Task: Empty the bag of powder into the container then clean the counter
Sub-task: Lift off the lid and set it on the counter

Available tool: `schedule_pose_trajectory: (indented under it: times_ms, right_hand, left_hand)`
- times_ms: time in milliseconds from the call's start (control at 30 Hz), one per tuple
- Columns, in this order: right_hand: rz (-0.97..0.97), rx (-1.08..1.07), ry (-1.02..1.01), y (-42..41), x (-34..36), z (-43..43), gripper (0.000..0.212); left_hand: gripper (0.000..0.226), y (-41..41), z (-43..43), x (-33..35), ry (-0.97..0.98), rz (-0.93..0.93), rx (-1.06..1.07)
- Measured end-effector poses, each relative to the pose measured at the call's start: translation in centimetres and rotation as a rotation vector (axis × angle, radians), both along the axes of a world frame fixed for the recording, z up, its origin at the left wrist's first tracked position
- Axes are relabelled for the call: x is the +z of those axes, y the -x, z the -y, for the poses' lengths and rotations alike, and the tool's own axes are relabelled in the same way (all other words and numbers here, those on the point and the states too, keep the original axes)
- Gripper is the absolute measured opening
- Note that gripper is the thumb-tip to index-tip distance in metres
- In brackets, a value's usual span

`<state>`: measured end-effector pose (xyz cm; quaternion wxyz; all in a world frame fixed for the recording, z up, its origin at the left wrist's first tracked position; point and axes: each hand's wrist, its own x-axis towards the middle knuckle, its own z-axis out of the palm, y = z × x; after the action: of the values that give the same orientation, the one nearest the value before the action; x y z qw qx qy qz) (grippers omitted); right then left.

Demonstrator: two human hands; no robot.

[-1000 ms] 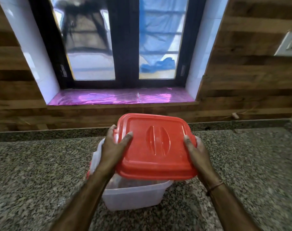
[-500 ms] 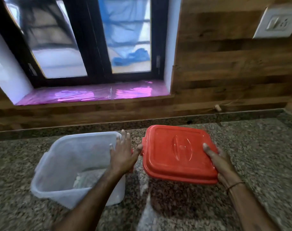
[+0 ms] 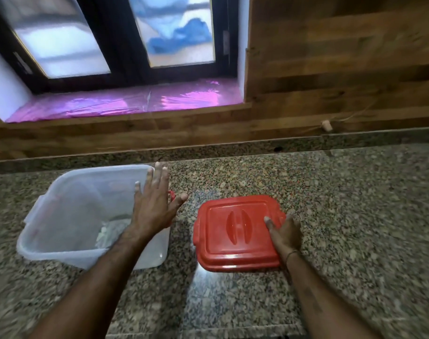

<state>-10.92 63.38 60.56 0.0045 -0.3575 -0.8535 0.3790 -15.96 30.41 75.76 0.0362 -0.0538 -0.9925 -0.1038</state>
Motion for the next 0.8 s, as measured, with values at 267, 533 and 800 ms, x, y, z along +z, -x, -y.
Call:
schedule_pose_trajectory:
  times_ms: [267, 533, 800]
  right_hand:
    - [0.07, 0.001, -0.203, -0.8, -0.6, 1.7, 0.063]
    - [0.056, 0.038, -0.249, -0.9, 1.6, 3.0, 0.062]
    - [-0.433, 0.254, -0.067, 3.2, 11.8, 13.2, 0.053]
  left_hand:
    - [0.096, 0.0, 0.0, -0.2, -0.006, -0.002, 0.012]
    - [0.09, -0.5, 0.0, 0.4, -0.135, 0.011, 0.026]
    - [0.097, -3.3, 7.4, 3.7, -0.111, -0.119, 0.064]
